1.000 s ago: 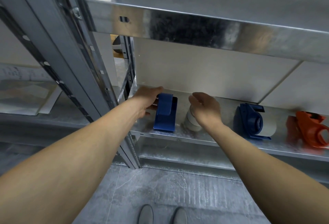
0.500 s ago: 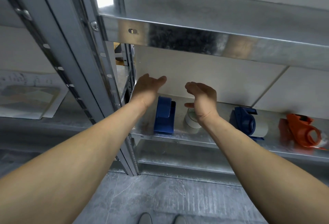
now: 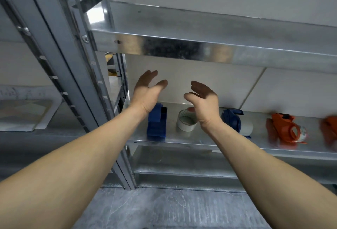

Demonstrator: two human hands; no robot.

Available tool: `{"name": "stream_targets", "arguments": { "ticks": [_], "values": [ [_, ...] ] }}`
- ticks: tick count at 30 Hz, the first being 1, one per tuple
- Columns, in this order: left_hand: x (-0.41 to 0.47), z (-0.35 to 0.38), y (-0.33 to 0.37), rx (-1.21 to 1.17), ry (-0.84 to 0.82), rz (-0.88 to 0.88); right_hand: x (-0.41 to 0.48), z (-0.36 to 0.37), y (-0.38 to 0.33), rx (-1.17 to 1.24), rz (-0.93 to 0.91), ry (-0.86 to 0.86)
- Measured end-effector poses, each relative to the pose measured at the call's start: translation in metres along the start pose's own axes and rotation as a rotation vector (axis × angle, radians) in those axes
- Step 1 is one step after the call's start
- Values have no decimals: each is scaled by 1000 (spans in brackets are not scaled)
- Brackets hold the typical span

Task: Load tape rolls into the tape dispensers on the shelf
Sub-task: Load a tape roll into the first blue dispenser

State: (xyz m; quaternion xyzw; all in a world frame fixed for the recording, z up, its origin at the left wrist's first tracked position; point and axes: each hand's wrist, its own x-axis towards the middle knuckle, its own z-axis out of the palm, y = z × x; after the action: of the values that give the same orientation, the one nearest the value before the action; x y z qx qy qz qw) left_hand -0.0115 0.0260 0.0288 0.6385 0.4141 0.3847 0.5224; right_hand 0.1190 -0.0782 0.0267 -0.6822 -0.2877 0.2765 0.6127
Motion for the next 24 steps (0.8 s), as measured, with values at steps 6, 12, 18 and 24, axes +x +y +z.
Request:
{"name": "stream_targets", "arguments": {
  "ticks": [6,12,18,24],
  "values": [
    [-24,44,16,-14,10,0,-7,-49,1,-41,-36,-44],
    [-65,116,38,7,-41,32,-18,-129,6,-48,-62,-40],
    [-95,208,62,42,-129,83,-23,-235,7,-38,-131,72],
    [-115,307,86,12,-308,95,-24,-338,7,-95,-141,220]
  ]
}}
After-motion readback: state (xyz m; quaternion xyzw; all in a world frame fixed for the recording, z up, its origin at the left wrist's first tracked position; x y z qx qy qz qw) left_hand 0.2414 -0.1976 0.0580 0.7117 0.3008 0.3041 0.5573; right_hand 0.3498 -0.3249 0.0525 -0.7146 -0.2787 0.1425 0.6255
